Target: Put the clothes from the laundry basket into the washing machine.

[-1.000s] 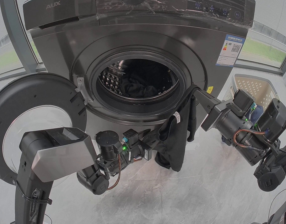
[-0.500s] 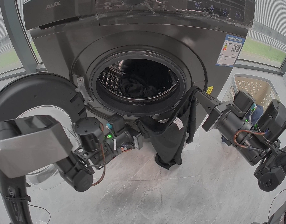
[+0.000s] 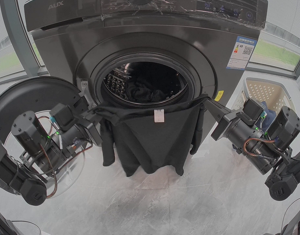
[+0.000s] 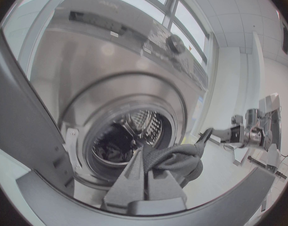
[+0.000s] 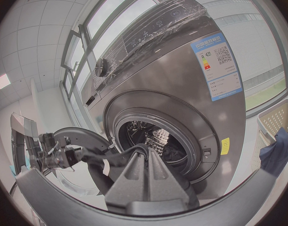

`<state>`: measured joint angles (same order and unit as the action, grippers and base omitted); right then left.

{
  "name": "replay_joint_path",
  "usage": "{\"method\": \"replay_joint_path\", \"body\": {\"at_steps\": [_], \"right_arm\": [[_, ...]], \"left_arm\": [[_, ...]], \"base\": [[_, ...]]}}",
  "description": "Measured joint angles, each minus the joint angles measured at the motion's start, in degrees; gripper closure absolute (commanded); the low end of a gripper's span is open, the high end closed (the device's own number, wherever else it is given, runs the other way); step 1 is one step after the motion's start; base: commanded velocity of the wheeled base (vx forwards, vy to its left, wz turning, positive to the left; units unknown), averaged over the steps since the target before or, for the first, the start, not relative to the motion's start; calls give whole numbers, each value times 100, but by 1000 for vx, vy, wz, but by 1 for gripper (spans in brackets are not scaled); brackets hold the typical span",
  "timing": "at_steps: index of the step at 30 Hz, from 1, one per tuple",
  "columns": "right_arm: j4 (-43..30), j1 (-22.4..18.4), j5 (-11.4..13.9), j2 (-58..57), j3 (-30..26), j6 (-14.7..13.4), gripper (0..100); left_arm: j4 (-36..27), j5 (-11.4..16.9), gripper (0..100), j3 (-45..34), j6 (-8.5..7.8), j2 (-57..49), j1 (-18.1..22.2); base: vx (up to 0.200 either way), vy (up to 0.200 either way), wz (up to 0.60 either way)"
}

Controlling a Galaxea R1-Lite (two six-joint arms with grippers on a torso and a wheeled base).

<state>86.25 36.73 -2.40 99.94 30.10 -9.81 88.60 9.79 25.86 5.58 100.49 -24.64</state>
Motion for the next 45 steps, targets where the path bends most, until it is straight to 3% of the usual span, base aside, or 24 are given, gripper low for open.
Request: {"method": "replay_joint_path", "body": {"at_steps": [7, 28, 34, 40, 45], "right_arm": [[9, -71, 5, -22, 68, 21, 100], [-13, -77, -5, -396, 240, 38, 100], [-17, -66, -13, -410, 206, 32, 100], [-4, -11, -11, -322, 0, -23, 100], [9, 166, 16, -49, -286, -61, 100]], "left_arm": [[7, -5, 100, 222, 82, -457, 96], [5, -35, 100, 57, 55, -630, -232], [2, -57, 100, 38, 51, -595, -540], [5, -99, 100, -12, -9, -322, -1230], [7, -121, 100, 204, 32, -96, -1364]], "base": [[0, 0, 0], [0, 0, 0], [0, 0, 0], [0, 0, 0], [0, 0, 0]]}}
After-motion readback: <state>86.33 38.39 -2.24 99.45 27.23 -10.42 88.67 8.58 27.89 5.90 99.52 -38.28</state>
